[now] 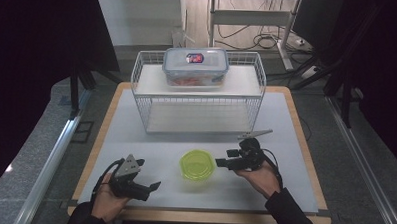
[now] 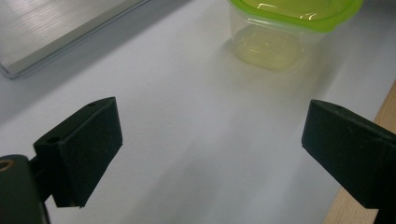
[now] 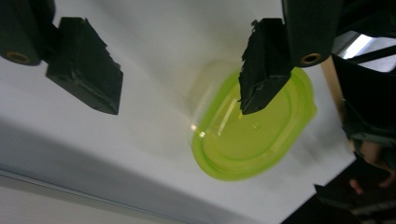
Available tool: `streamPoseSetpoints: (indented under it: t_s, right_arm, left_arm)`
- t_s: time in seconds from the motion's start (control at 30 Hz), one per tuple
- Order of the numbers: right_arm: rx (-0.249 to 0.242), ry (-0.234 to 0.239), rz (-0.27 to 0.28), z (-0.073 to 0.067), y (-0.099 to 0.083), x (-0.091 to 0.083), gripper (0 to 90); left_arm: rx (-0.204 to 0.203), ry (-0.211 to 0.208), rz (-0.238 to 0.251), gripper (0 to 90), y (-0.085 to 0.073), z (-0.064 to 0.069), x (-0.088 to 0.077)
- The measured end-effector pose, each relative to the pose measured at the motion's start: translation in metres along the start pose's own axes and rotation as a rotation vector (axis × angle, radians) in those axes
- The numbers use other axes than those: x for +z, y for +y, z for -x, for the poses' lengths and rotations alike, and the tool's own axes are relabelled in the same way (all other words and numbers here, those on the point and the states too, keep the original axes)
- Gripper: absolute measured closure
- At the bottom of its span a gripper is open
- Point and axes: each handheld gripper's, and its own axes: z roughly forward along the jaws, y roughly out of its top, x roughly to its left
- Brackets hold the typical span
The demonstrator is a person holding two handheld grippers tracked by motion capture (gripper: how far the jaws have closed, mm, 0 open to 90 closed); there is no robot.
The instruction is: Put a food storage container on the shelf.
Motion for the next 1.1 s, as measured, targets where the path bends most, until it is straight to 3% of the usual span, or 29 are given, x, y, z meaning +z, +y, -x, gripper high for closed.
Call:
streamPoseSetpoints:
  t_s: [0.23,0.53,0.57,0.63,0.7,0.77,1.1]
  right_arm:
    - [0.062,0.087,-0.052,0.002,0.014,0.021,44.5]
    - [0.125,0.162,-0.115,0.008,0.017,0.040,58.8]
    - [0.160,0.198,-0.112,0.011,0.016,0.042,63.3]
    - [0.182,0.215,-0.111,0.014,0.017,0.042,65.7]
    - [0.193,0.222,-0.110,0.015,0.017,0.042,67.6]
    - [0.201,0.221,-0.106,0.018,0.016,0.041,75.8]
    - [0.200,0.239,-0.122,0.013,0.019,0.041,80.7]
  left_arm:
    - [-0.001,-0.008,-0.003,5.4,0.000,0.001,0.001]
    - [0.008,-0.016,-0.009,5.6,0.000,0.002,0.002]
    - [0.008,-0.018,-0.009,5.6,0.000,0.002,0.002]
    - [0.007,-0.018,-0.010,5.7,0.000,0.002,0.002]
    - [0.008,-0.018,-0.010,5.7,0.000,0.002,0.002]
    - [0.008,-0.018,-0.010,5.7,0.000,0.002,0.003]
    - [0.013,-0.020,-0.018,5.8,0.000,0.002,0.003]
